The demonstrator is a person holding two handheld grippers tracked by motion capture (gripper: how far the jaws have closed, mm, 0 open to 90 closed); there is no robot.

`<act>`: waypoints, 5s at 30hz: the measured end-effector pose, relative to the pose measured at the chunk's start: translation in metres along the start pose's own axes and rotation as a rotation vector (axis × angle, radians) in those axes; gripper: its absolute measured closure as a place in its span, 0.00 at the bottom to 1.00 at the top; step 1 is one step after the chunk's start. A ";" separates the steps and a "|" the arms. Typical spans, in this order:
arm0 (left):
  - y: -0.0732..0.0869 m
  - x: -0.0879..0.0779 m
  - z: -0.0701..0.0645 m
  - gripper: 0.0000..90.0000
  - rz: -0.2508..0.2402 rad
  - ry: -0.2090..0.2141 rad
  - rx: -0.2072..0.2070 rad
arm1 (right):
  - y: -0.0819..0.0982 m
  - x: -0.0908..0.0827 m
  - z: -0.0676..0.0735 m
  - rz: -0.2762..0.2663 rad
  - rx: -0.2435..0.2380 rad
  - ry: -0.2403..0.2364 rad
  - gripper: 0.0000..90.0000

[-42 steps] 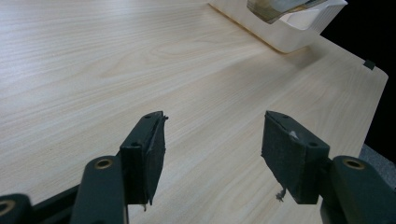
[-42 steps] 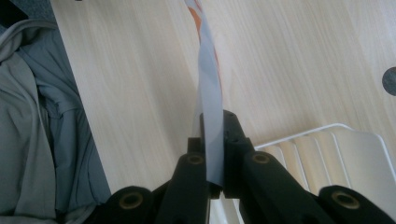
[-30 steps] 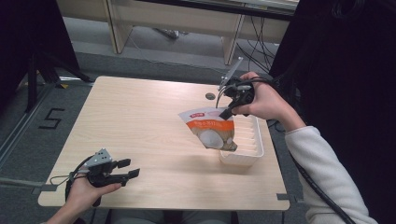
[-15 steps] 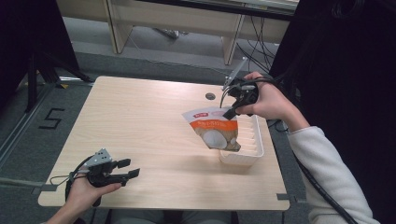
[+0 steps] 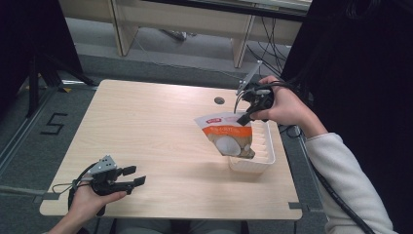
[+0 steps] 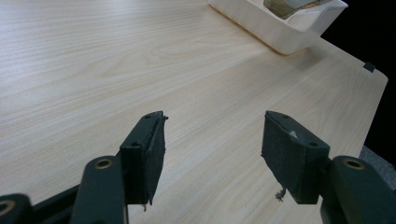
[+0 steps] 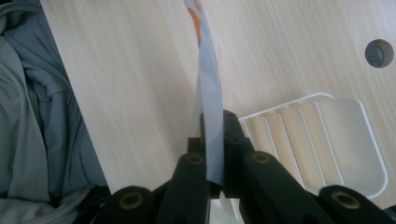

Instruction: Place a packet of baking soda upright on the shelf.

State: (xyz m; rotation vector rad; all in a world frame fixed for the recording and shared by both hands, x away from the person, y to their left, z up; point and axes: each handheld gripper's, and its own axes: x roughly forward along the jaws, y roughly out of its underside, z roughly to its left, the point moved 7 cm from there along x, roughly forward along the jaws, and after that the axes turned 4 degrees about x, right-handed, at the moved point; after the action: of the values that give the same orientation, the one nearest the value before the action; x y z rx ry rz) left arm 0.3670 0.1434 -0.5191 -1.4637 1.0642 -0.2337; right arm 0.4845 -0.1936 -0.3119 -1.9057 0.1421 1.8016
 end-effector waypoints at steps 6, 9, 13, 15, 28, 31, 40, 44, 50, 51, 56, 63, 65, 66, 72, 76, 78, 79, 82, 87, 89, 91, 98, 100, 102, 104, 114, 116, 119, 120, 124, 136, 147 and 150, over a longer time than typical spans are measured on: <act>0.000 0.000 0.000 0.43 -0.001 0.003 -0.003 | 0.002 -0.002 -0.001 0.002 -0.004 0.009 1.00; 0.000 0.000 0.000 0.43 -0.003 0.005 -0.004 | 0.004 -0.004 -0.002 0.004 -0.012 0.013 1.00; 0.000 0.000 0.000 0.43 0.003 -0.003 0.000 | 0.006 -0.005 -0.002 0.005 -0.015 0.006 1.00; 0.000 0.000 0.000 0.43 0.002 -0.003 -0.002 | 0.007 -0.006 -0.003 0.009 -0.006 0.014 1.00; 0.000 0.000 0.000 0.43 0.001 -0.002 -0.002 | 0.016 -0.012 -0.006 0.021 -0.007 0.020 1.00; 0.000 0.000 0.000 0.43 -0.003 0.001 -0.003 | 0.017 -0.013 -0.007 0.023 -0.010 0.021 1.00; 0.000 0.000 0.000 0.43 -0.002 -0.002 -0.002 | 0.022 -0.015 -0.009 0.032 -0.015 0.011 1.00; 0.000 0.000 0.000 0.43 -0.002 -0.001 -0.004 | 0.025 -0.016 -0.009 0.042 -0.007 0.021 1.00; 0.000 0.000 0.000 0.43 -0.001 -0.001 -0.004 | 0.026 -0.018 -0.010 0.035 -0.038 0.016 1.00; 0.000 0.000 0.000 0.43 -0.003 -0.001 -0.005 | 0.026 -0.019 -0.010 0.036 -0.045 0.016 1.00; -0.001 0.001 -0.001 0.43 -0.008 0.003 -0.012 | 0.029 -0.020 -0.009 0.050 -0.024 0.024 1.00; 0.000 0.001 -0.001 0.43 -0.004 0.002 -0.011 | 0.031 -0.021 -0.009 0.048 -0.044 0.010 1.00; 0.000 0.001 -0.001 0.43 -0.004 0.002 -0.011 | 0.031 -0.021 -0.009 0.048 -0.053 0.009 1.00; -0.001 0.001 -0.001 0.43 -0.008 0.002 -0.014 | 0.032 -0.021 -0.009 0.051 -0.057 0.006 1.00; 0.000 0.001 0.000 0.43 -0.004 0.002 -0.009 | 0.034 -0.021 -0.009 0.069 -0.057 0.005 1.00; 0.000 0.001 0.000 0.43 0.000 0.000 -0.012 | 0.036 -0.020 -0.009 0.081 -0.063 0.004 1.00; 0.000 0.001 0.000 0.43 -0.004 0.003 -0.011 | 0.037 -0.018 -0.010 0.089 -0.070 0.008 1.00; 0.000 0.001 0.000 0.43 -0.004 0.003 -0.012 | 0.037 -0.018 -0.010 0.089 -0.070 0.008 1.00; 0.000 0.001 0.000 0.43 -0.002 0.002 -0.012 | 0.038 -0.018 -0.011 0.094 -0.079 0.007 1.00; 0.000 0.001 0.000 0.43 -0.004 0.003 -0.013 | 0.040 -0.014 -0.011 0.103 -0.080 0.003 1.00; 0.000 0.001 0.000 0.43 -0.004 0.004 -0.013 | 0.041 -0.013 -0.012 0.105 -0.080 0.001 1.00; 0.000 0.001 0.000 0.43 -0.004 0.002 -0.012 | 0.042 -0.012 -0.011 0.111 -0.066 0.004 1.00; 0.000 0.001 0.000 0.43 -0.004 0.003 -0.011 | 0.043 -0.009 -0.013 0.108 -0.076 -0.001 1.00; 0.000 0.001 0.000 0.43 -0.004 0.003 -0.011 | 0.044 -0.007 -0.012 0.110 -0.069 -0.003 1.00; 0.000 0.001 0.000 0.43 -0.004 0.003 -0.011 | 0.046 -0.007 -0.012 0.110 -0.065 0.000 1.00; 0.000 0.001 0.000 0.43 -0.004 0.002 -0.010 | 0.046 -0.006 -0.013 0.110 -0.071 -0.005 1.00; 0.000 0.001 0.000 0.43 -0.004 0.003 -0.013 | 0.049 0.001 -0.014 0.117 -0.070 -0.007 1.00; 0.000 0.001 0.000 0.43 -0.004 0.003 -0.011 | 0.049 0.001 -0.014 0.114 -0.072 -0.010 1.00; 0.000 0.001 0.000 0.43 -0.004 0.004 -0.013 | 0.050 0.002 -0.014 0.113 -0.060 -0.011 1.00; 0.000 0.001 0.000 0.43 -0.004 0.004 -0.012 | 0.050 0.002 -0.014 0.117 -0.057 -0.006 1.00; 0.000 0.001 0.000 0.43 -0.003 0.004 -0.012 | 0.052 0.003 -0.013 0.106 -0.052 -0.020 1.00; 0.000 0.001 0.000 0.43 0.002 -0.001 -0.010 | 0.064 0.015 -0.017 0.116 -0.031 -0.025 1.00; 0.000 0.001 0.000 0.43 0.001 0.002 -0.008 | 0.074 0.022 -0.021 0.118 -0.025 -0.016 1.00; 0.000 0.001 0.000 0.43 0.001 0.002 -0.007 | 0.078 0.023 -0.023 0.138 -0.017 -0.001 1.00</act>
State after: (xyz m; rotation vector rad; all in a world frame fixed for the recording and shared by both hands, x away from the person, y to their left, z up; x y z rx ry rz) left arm 0.3671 0.1428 -0.5195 -1.4702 1.0682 -0.2312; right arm 0.4756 -0.2651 -0.3568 -1.9495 0.2648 1.8980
